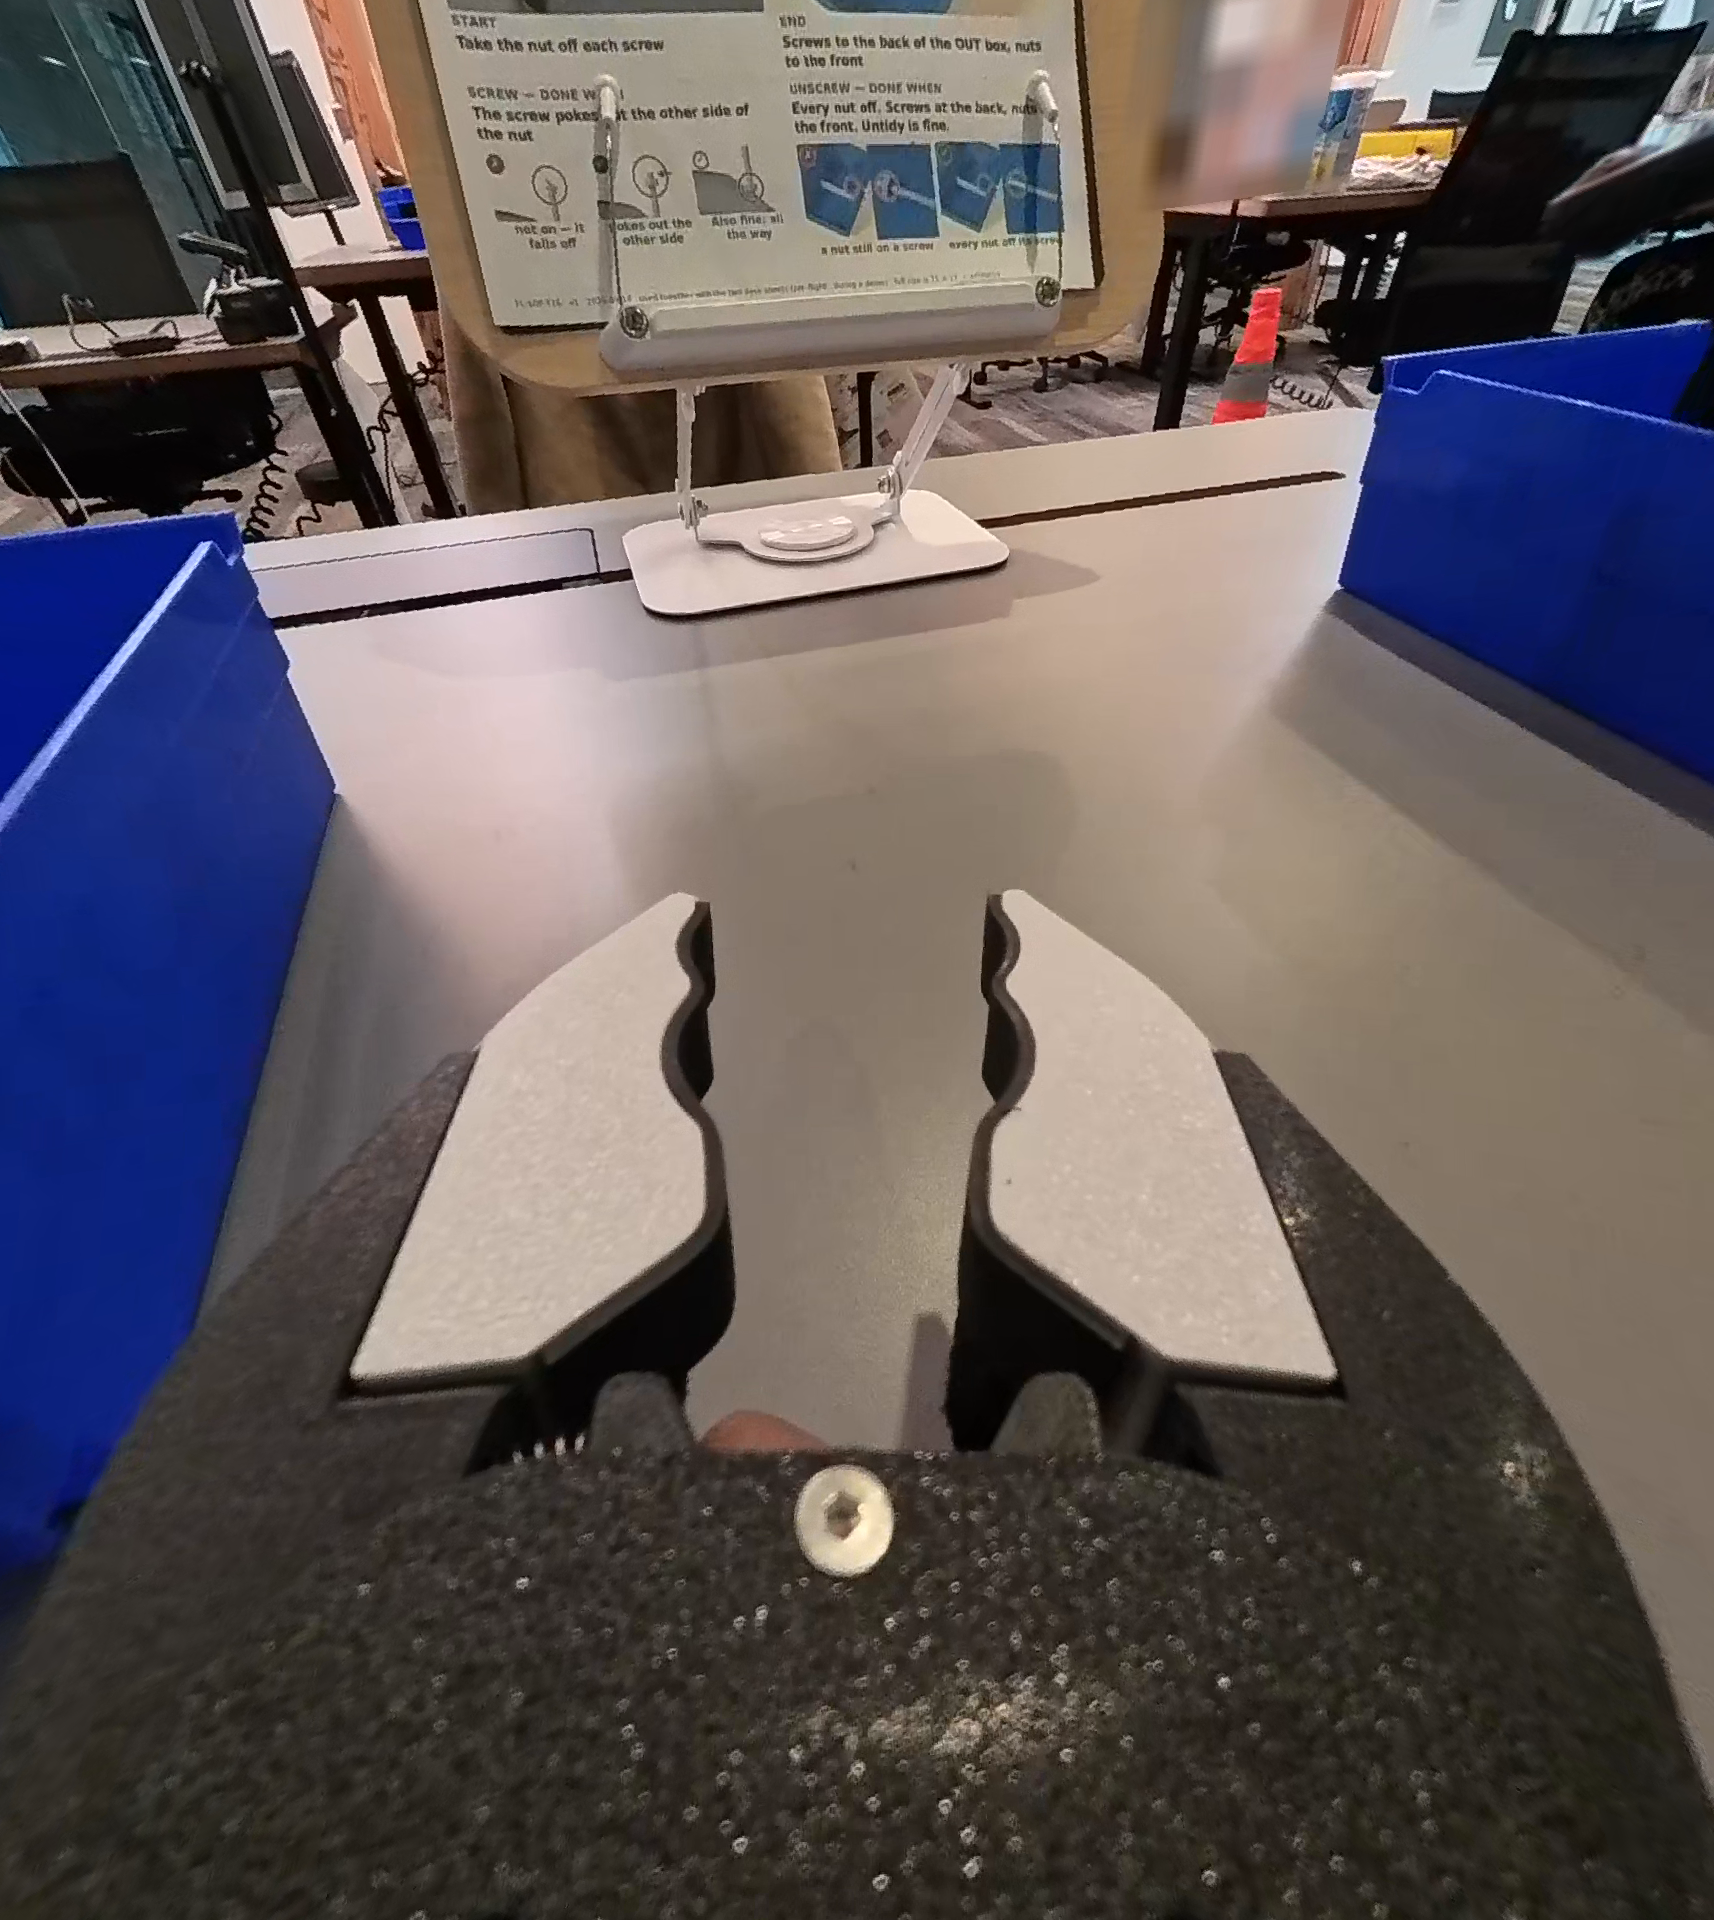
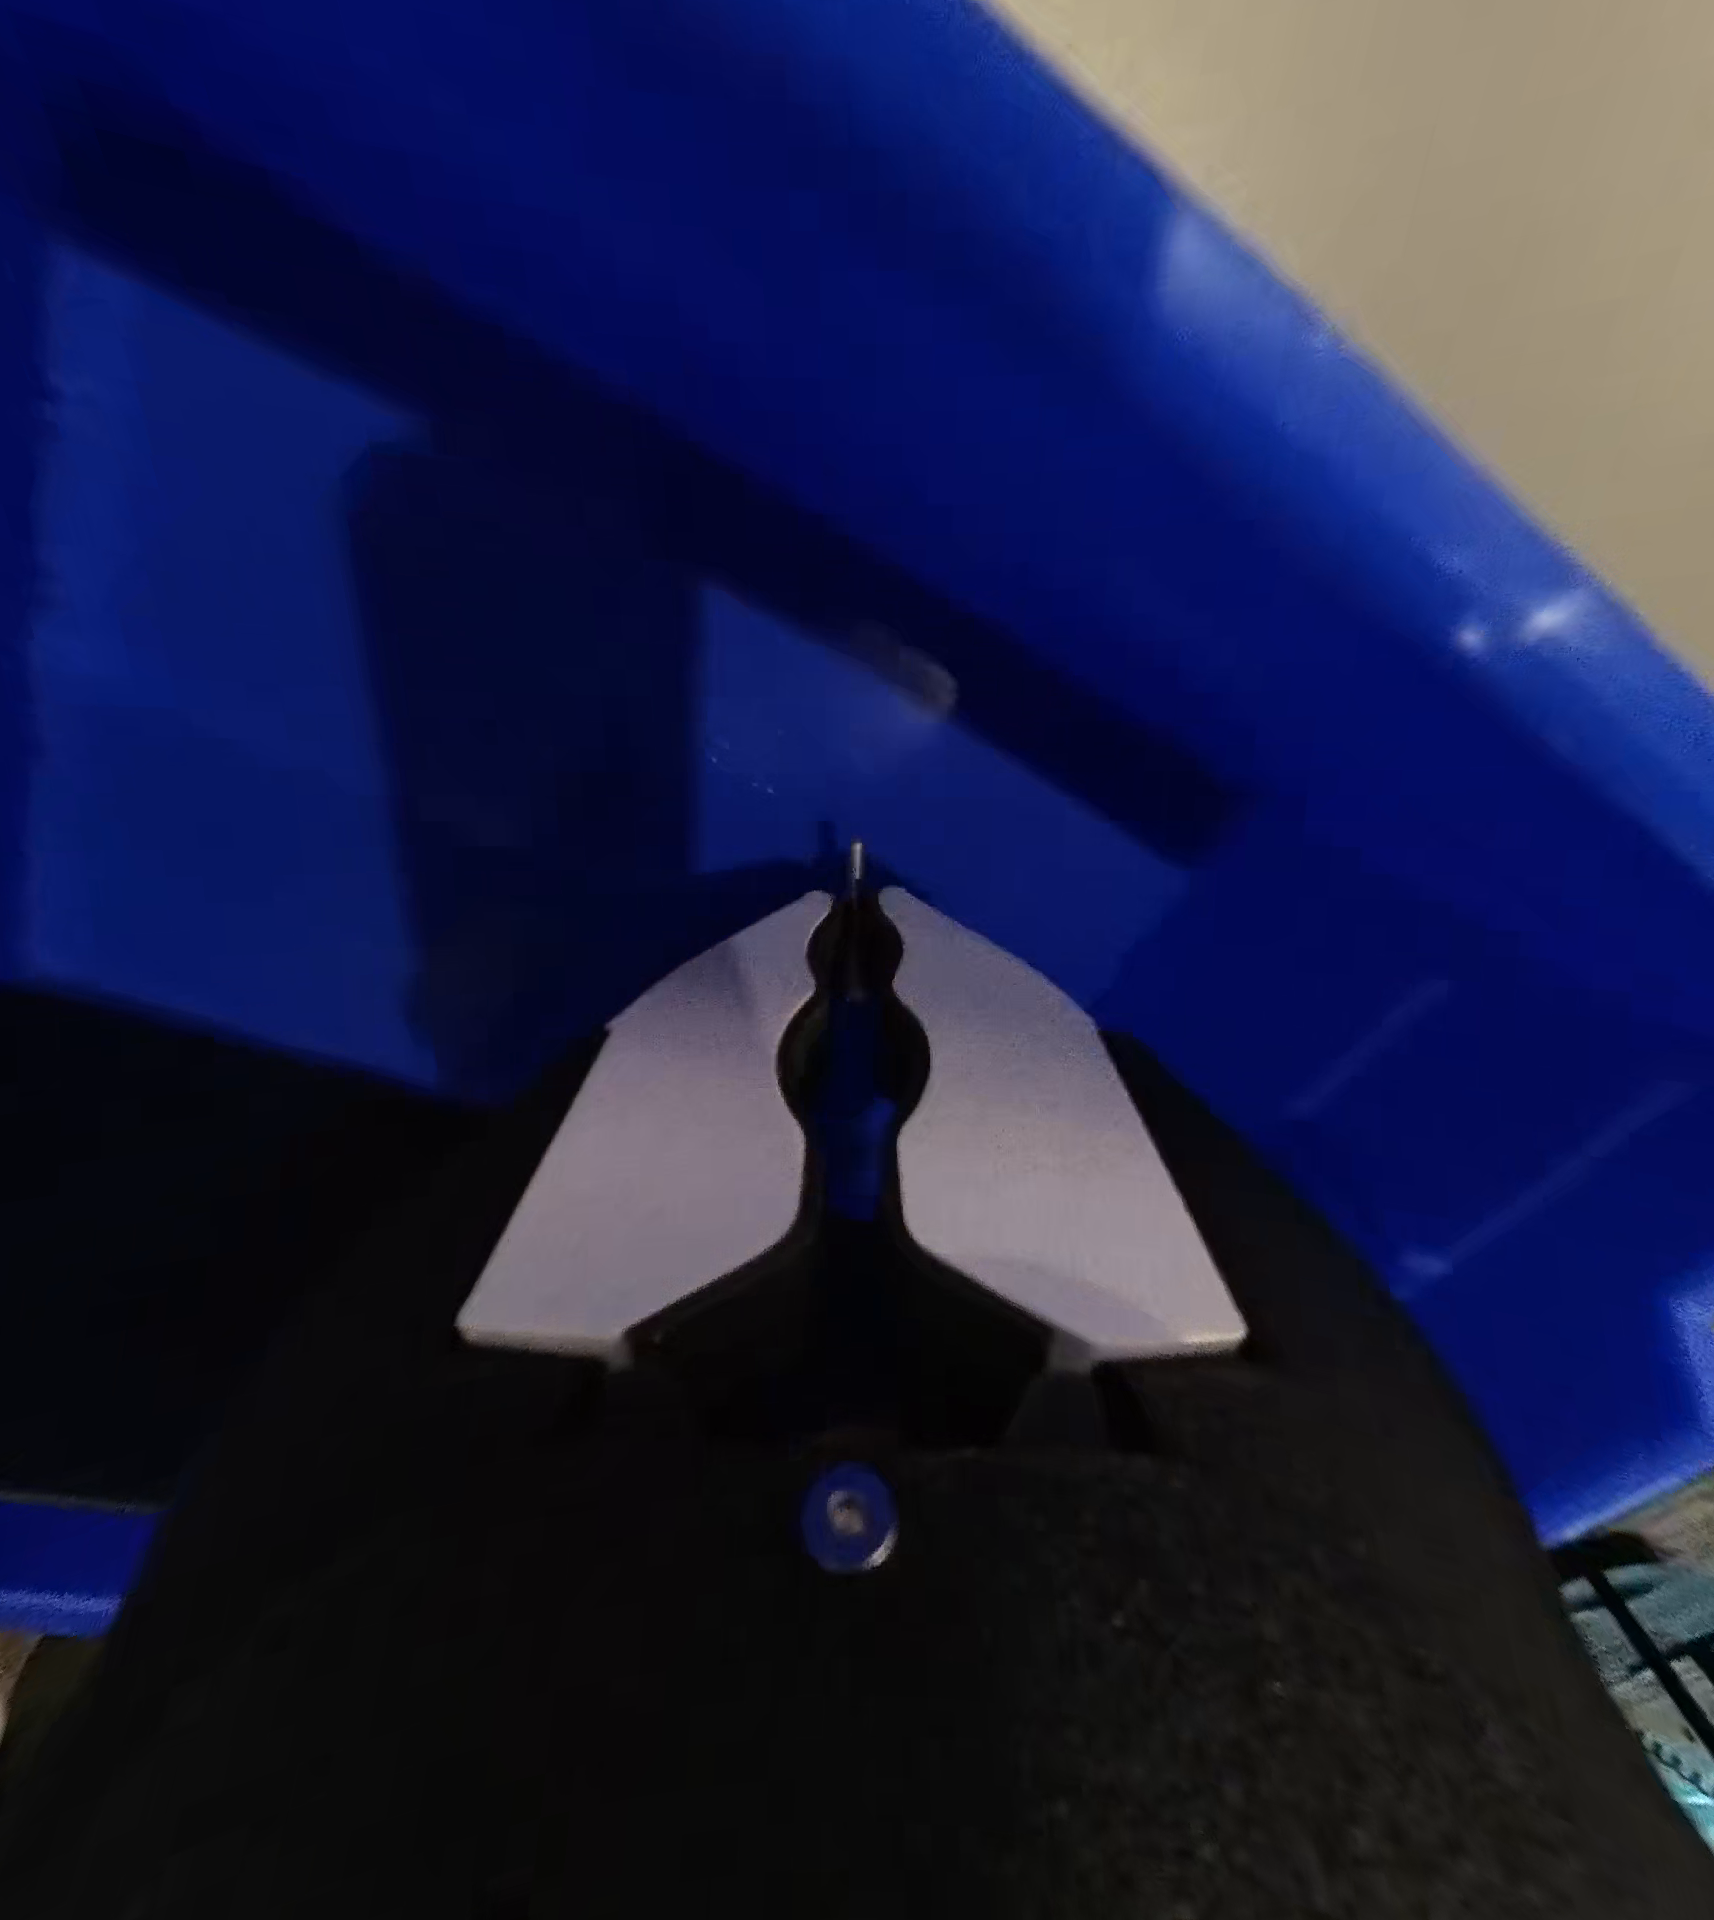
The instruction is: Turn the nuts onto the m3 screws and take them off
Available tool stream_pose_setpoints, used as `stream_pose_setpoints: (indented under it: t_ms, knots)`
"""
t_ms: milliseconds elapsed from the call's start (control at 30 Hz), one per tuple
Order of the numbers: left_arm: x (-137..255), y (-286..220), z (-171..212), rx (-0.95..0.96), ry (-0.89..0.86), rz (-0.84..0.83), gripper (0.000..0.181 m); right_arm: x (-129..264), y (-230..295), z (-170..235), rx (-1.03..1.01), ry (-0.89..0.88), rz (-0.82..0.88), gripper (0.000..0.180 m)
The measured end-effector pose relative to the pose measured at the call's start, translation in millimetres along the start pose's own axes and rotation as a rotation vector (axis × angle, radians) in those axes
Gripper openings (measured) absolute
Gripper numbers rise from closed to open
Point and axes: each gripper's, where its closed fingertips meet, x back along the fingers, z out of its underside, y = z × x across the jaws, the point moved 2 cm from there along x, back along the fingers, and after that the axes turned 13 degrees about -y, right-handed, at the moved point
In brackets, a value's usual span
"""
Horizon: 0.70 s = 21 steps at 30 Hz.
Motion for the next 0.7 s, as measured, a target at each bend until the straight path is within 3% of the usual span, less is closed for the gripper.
stream_pose_setpoints:
  t_ms: [133,200,300,400,467,533,600,700]
  knots:
    - [0,0,1,-0.002,0.004,0.002,0.049,-3,2,1,0.001,0.027,-0.015,0.005]
    - [-1,-1,1,-0.004,0.007,0.004,0.049,0,0,4,0.007,0.025,-0.007,0.019]
    - [-1,-1,2,-0.001,0.011,0.006,0.049,27,-3,0,0.039,-0.066,0.015,0.021]
    - [-1,0,1,0.008,0.005,0.007,0.049,117,20,-30,0.078,-0.486,0.113,0.021]
    - [-1,0,1,0.009,0.005,0.004,0.049,195,73,-34,0.108,-0.871,0.162,0.021]
    - [-1,0,1,0.005,0.008,0.002,0.049,248,146,-16,0.133,-1.190,0.157,0.025]
    - [-1,0,1,-0.001,0.006,0.001,0.049,260,219,7,0.135,-1.365,0.105,0.026]
    - [-1,0,1,-0.006,0.008,-0.004,0.049,231,292,25,0.084,-1.481,0.141,0.028]
